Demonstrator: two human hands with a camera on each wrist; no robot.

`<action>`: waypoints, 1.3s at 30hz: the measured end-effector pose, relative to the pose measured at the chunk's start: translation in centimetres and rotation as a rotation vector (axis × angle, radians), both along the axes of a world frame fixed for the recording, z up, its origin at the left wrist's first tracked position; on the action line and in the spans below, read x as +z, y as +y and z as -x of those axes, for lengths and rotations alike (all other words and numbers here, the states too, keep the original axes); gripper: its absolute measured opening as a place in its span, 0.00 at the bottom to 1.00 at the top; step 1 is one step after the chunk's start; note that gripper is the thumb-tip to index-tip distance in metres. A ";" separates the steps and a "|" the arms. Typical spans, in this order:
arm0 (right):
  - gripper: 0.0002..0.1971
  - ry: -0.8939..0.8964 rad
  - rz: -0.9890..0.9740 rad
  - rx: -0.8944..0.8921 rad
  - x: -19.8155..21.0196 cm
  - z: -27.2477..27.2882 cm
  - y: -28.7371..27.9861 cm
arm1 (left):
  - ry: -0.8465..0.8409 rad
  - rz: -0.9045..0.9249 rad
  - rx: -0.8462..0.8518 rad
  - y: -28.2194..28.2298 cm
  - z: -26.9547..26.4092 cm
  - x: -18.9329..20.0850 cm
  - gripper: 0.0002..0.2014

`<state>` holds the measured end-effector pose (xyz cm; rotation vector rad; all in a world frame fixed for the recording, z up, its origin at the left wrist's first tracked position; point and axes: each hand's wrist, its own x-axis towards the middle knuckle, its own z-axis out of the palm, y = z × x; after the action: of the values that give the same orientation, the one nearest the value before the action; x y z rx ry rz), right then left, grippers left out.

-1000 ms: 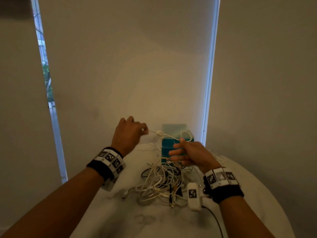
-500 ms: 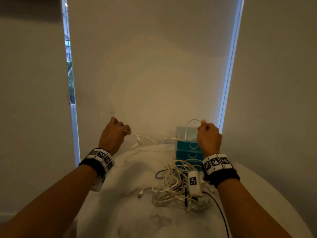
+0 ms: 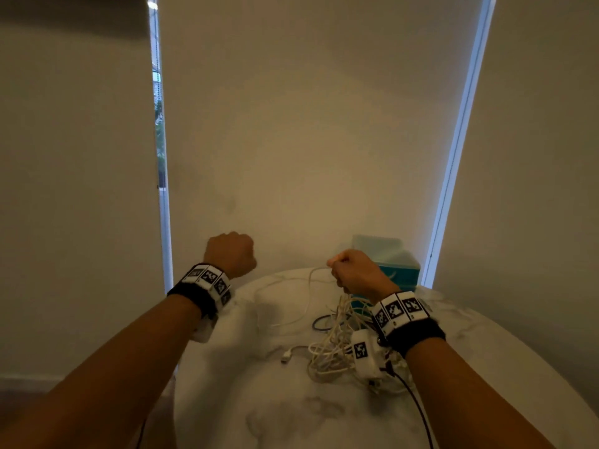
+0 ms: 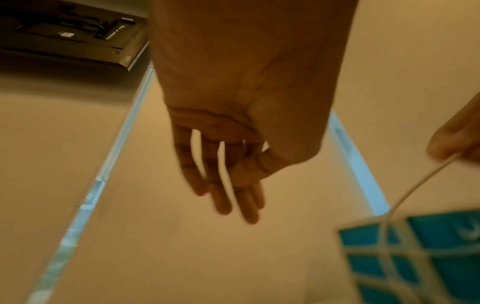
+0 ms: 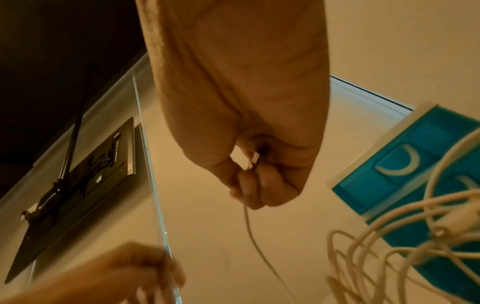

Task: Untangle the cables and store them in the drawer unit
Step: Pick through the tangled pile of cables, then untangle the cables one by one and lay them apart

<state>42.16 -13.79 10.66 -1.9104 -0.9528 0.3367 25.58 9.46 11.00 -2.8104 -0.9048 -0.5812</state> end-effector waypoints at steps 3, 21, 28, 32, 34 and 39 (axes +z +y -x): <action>0.09 0.012 -0.135 0.010 -0.2 -0.1 -0.7 | -0.105 0.516 -0.459 -4.0 -2.2 0.9 0.15; 0.27 0.037 -0.240 -0.077 -2.6 -2.5 -4.3 | -0.208 0.566 -0.531 -10.8 -9.2 -2.5 0.09; 0.25 -0.329 0.513 0.282 -6.2 1.0 -7.1 | -0.346 0.978 -0.445 -8.7 -7.7 -3.3 0.12; 0.14 -0.435 0.361 -0.018 -7.8 -1.9 -6.6 | -0.188 1.069 -0.485 -9.0 -6.8 -3.6 0.18; 0.14 -0.347 0.227 -0.219 -8.1 -3.9 -7.3 | -0.146 1.079 -0.501 -9.2 -6.7 -4.2 0.19; 0.23 -0.050 -0.092 -0.522 -9.8 -6.3 -9.8 | -0.293 1.324 -0.500 -9.1 -8.5 -6.4 0.12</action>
<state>48.43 -23.59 0.85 -2.0052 -0.4610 -0.0619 34.07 0.37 4.56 -4.3237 -0.7610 -0.5686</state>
